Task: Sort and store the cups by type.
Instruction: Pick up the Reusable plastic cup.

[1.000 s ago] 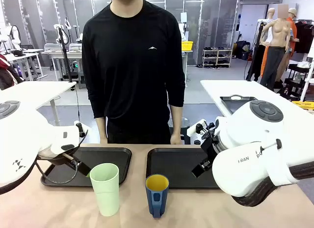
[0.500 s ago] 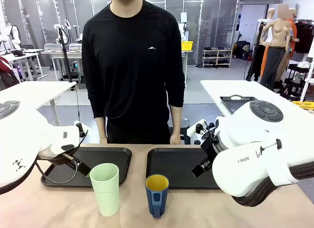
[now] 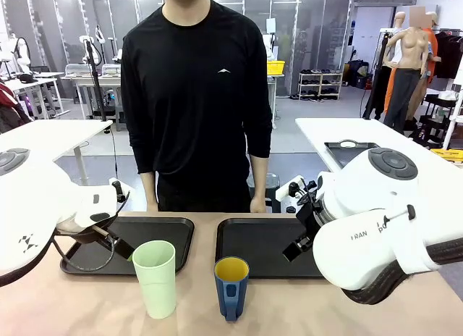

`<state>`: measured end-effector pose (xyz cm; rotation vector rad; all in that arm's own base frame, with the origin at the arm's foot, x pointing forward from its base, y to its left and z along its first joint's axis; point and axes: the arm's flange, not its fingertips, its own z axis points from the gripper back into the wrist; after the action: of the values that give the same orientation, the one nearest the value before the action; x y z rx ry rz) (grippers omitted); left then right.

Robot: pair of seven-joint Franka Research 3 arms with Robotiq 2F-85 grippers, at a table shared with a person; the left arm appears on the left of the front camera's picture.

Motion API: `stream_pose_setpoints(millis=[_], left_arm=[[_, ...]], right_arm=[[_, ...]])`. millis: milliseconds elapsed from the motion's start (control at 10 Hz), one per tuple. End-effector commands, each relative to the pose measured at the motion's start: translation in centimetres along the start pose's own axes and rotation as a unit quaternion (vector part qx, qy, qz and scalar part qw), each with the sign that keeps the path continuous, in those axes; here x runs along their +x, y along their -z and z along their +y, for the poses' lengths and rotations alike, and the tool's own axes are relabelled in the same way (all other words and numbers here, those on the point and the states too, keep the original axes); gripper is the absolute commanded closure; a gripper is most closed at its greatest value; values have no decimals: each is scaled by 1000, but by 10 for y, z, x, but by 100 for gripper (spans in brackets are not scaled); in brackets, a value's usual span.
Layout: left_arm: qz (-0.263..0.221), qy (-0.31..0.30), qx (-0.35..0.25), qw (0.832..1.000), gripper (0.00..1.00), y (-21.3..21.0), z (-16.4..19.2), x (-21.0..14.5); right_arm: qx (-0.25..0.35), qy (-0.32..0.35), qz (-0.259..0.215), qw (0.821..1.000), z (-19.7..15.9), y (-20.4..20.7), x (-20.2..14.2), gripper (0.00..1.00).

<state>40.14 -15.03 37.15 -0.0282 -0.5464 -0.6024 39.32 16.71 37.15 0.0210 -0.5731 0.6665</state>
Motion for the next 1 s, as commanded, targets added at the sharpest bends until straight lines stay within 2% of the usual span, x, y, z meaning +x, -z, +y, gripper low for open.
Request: stream_pose_setpoints(millis=[0, 800, 900], left_arm=[[0, 0, 0, 1000, 0, 0, 0, 0], [0, 0, 0, 1000, 0, 0, 0, 0], [2, -5, -1, 1000, 0, -7, 2, 0]], right_arm=[[0, 1, 0, 1000, 0, 0, 0, 0], [0, 0, 0, 1000, 0, 0, 0, 0], [-40, 30, -5, 999, 7, -9, 8, 0]])
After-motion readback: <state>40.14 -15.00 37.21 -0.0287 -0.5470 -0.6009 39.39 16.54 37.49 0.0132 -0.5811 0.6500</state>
